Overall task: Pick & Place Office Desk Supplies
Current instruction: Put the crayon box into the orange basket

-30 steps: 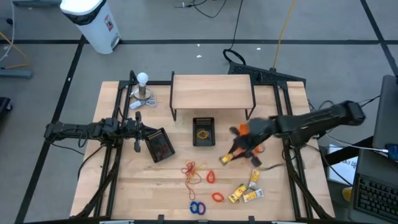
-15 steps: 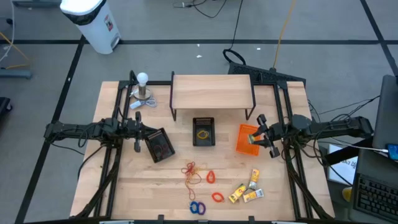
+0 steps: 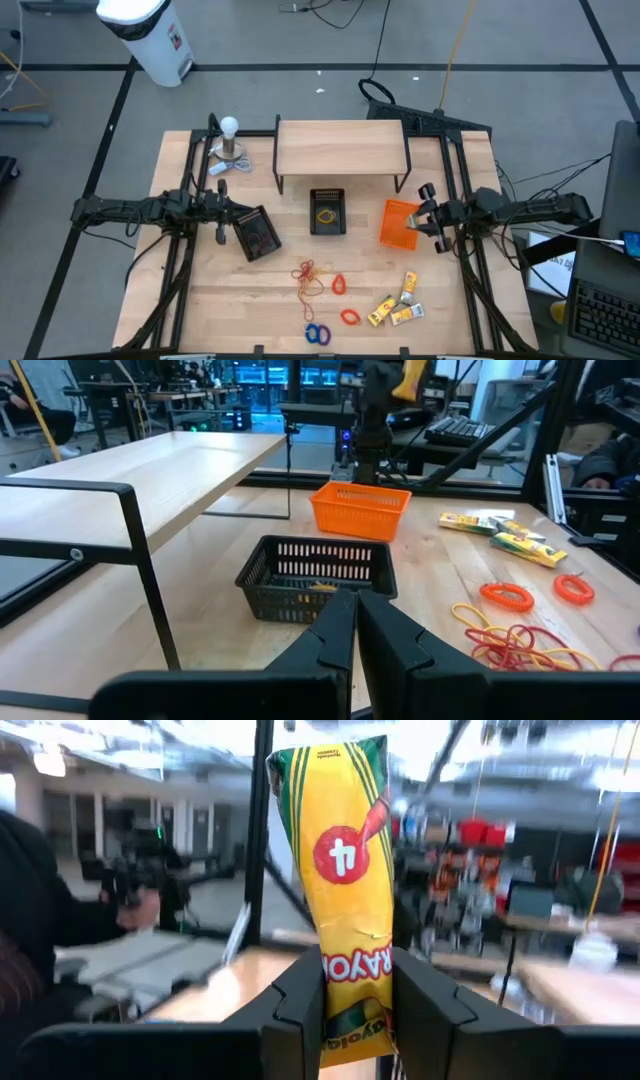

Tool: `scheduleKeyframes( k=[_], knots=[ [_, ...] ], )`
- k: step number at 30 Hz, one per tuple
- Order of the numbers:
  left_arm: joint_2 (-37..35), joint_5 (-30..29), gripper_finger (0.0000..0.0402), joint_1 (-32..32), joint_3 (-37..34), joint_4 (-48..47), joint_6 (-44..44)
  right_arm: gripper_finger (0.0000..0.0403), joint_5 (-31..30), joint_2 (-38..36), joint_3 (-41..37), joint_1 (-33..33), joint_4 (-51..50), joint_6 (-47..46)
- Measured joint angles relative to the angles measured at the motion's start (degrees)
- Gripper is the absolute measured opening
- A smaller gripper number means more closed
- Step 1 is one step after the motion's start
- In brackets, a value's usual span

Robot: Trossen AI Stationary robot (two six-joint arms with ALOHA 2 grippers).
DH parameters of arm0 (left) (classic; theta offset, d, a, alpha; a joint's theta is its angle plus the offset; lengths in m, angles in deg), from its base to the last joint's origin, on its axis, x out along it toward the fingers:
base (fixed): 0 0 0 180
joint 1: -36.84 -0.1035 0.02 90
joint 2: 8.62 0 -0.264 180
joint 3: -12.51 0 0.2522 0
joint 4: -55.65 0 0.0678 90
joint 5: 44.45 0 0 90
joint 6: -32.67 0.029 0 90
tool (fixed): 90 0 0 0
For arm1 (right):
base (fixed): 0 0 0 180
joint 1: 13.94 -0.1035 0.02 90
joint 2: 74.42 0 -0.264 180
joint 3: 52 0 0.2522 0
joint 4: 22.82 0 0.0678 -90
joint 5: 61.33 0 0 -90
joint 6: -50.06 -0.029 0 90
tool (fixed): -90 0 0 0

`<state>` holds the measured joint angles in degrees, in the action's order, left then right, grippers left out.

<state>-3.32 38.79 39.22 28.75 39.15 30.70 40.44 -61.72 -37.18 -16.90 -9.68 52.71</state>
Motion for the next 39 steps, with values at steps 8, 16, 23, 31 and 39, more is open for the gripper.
scheduleKeyframes(
  k=[8, 16, 23, 31, 39],
  knots=[
    [-0.02, -1.77, 0.0019, 0.0, -0.02, 0.04, 0.06, 0.0084, 0.02, 0.08, -0.02, 0.0, 1.94, -0.65],
    [-0.01, -1.81, 0.0019, 0.0, -0.02, 0.0, -1.33, 0.0084, -1.31, 0.15, -0.12, 0.0, 0.38, 0.16],
    [-0.02, -2.99, 0.0019, 0.0, -0.11, 1.15, -0.75, 0.0084, -6.93, 0.17, -0.18, -0.02, -4.36, 2.64],
    [0.0, -7.01, 0.0019, -0.03, -0.24, 5.86, 1.1, 0.0084, -12.12, 0.19, -0.2, 0.0, -10.63, 2.93],
    [-0.01, -9.34, 0.0019, -0.05, -0.17, 6.97, 0.81, 0.0084, -12.02, 0.19, -0.18, 0.0, -11.36, 1.64]
  ],
)
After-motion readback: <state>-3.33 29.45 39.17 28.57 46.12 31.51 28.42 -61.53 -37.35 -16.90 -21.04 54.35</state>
